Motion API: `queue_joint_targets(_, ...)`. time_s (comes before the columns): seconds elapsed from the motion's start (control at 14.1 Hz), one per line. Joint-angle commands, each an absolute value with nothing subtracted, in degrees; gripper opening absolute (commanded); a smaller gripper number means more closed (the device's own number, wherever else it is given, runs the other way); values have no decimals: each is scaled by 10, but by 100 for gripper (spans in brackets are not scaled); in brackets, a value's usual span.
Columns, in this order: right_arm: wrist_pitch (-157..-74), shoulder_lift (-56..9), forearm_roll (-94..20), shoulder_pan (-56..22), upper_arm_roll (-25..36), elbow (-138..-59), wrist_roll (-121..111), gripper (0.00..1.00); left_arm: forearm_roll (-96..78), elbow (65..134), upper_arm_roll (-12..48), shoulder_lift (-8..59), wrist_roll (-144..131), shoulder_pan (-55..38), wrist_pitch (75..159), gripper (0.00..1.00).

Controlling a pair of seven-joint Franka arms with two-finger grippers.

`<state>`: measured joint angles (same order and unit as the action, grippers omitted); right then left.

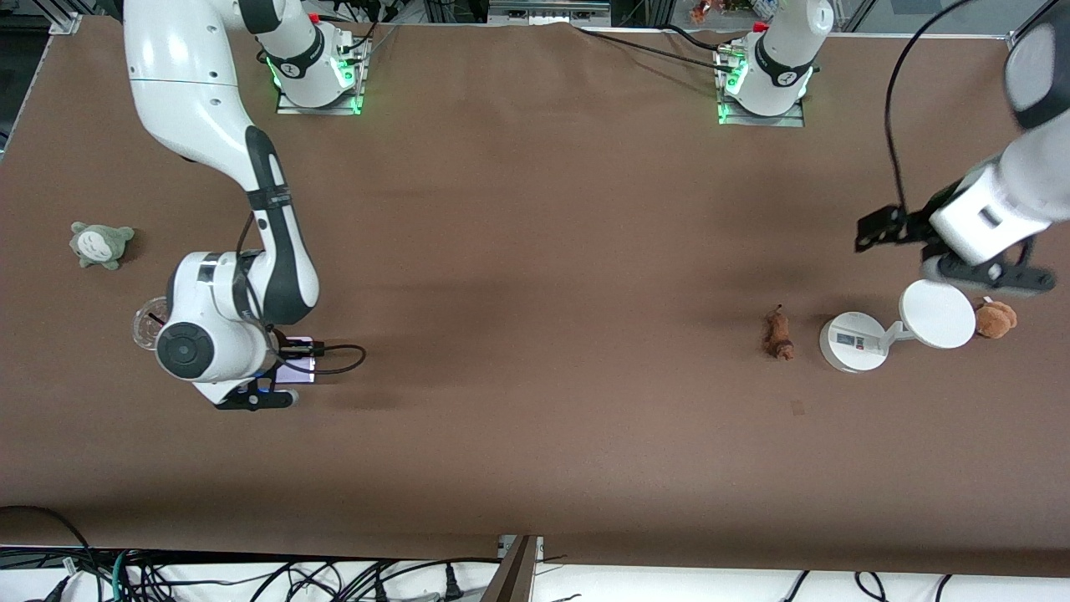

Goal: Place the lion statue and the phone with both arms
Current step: 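Lower the box beside the clear cup and open the right gripper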

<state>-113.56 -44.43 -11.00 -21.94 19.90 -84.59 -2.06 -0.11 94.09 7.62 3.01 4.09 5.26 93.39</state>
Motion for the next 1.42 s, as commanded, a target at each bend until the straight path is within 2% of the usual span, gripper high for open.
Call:
queue_joint_targets(0.0, -1138, -417, -119, -211, 199, -880, -52, 20, 14, 915, 68, 5, 52, 61, 926, 100)
queue_joint_targets(0.07, -1138, -417, -119, -211, 205, -887, -54, 20, 14, 881, 62, 7, 48, 64, 913, 100)
queue_joint_targets(0.28, -1173, -417, -114, -211, 207, -919, -54, 19, 14, 837, 54, 6, 45, 69, 891, 100)
queue_joint_targets(0.78, -1187, -407, -110, -212, 228, -941, -74, 19, 14, 831, 44, 20, 47, 91, 924, 100)
queue_joint_targets(1.06, -1193, -405, -109, -212, 237, -948, -76, 19, 17, 833, 48, 40, 46, 87, 981, 100)
queue_joint_targets(1.35, -1215, -407, -109, -212, 239, -961, -76, 19, 15, 835, 59, 34, 50, 85, 947, 100)
